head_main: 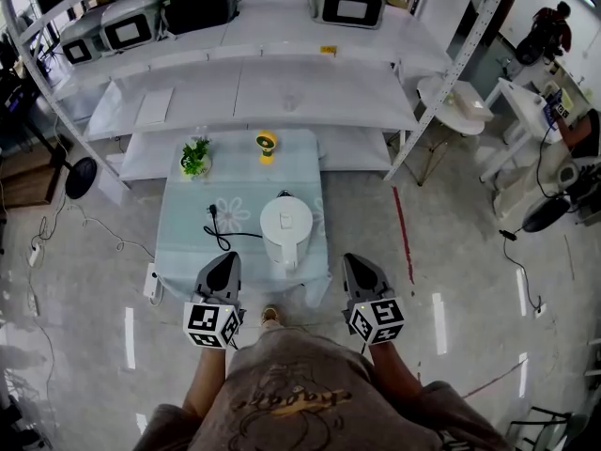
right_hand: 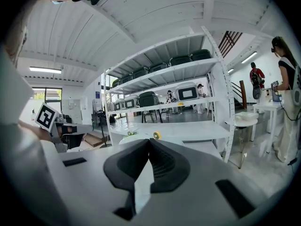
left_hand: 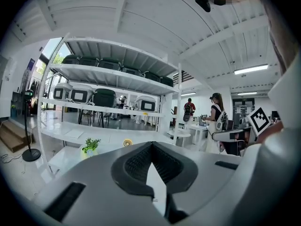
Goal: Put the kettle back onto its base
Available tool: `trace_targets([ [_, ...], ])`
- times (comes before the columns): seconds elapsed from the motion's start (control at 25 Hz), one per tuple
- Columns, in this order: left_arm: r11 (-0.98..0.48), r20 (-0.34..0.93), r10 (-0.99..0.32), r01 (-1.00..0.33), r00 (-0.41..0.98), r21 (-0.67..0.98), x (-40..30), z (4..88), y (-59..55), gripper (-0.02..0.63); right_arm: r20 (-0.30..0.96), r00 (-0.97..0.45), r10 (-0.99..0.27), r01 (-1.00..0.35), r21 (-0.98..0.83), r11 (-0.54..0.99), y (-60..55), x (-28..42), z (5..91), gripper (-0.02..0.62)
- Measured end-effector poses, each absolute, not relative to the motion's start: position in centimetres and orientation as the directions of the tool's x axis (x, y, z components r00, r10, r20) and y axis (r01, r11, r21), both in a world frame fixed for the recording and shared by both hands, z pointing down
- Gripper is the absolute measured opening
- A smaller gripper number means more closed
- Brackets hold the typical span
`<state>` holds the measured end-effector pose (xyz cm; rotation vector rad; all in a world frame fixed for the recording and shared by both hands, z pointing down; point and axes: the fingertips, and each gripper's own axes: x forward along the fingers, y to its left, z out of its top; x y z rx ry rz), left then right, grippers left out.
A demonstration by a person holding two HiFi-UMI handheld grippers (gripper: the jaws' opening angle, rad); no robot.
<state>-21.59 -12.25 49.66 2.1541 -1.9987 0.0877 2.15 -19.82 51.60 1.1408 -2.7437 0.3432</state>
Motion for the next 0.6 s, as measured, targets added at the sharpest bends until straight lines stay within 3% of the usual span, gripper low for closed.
trace_targets([
  [0.6,-0.061,0.192,-0.978,-0.99,0.086,0.131,-21.52,50.1,-12.75,0.021,0.226,-0.699,-0.678,-0.713,-0.153,0.684,-20.24,2.45,51.75,-0.002],
])
